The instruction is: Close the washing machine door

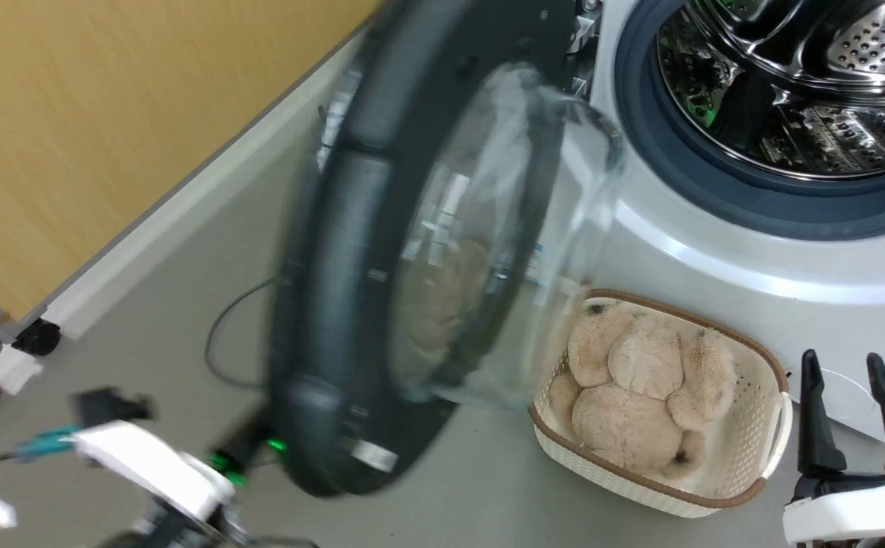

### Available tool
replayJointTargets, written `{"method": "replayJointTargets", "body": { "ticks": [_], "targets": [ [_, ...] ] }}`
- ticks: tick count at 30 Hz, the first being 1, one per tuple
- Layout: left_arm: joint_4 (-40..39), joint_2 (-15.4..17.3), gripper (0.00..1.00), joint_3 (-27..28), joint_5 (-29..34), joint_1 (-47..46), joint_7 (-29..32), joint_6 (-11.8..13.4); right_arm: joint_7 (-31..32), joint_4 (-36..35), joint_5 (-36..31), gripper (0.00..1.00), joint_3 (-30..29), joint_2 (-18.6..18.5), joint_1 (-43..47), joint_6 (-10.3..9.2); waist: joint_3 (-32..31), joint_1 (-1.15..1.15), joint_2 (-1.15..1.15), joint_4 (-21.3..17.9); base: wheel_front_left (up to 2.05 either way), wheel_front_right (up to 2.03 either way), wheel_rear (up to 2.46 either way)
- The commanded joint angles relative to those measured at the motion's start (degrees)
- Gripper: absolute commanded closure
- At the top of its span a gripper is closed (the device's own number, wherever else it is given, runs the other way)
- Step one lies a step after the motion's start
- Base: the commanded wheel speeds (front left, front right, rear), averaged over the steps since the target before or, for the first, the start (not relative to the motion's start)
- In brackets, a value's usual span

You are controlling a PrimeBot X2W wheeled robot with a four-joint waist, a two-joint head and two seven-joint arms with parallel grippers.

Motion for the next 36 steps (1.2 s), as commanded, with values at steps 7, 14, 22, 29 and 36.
{"method": "replayJointTargets", "body": {
  "ticks": [7,14,22,29,36],
  "targets": [
    [-8.99,-0.32,1.0,-15.85,-3.6,6.5,4.99,-1.0,-1.39,0.63,1.12,0.0,-0.83,0.24,-2.05,0.04,0.8,0.0,0.0,0.04,0.0,0.0,0.0],
    [-9.99,-0.31,1.0,-28.16,-4.63,4.6,2.8,-1.16,-1.7,1.15,1.7,0.0,0.53,0.25,-3.1,0.05,1.1,0.0,0.0,-5.81,0.0,0.0,0.0],
    [-4.91,-0.39,1.0,-37.45,-5.48,-1.72,-4.84,-1.16,-1.7,1.58,1.61,0.0,-0.07,0.25,-3.28,0.05,1.61,0.0,0.0,-15.14,0.0,0.0,0.0],
    [1.43,-0.44,1.0,-43.78,-5.11,-6.66,-13.58,-1.16,-1.7,2.23,2.45,0.0,-0.33,0.25,-2.84,0.05,1.3,0.0,0.0,-19.24,0.0,0.0,0.0],
    [-1.01,4.81,1.0,-47.87,-1.57,-8.5,-24.6,-1.16,-1.7,1.97,4.31,0.0,0.29,0.25,-2.26,0.05,0.1,0.0,0.0,-20.2,0.0,0.0,0.0]
  ]
}}
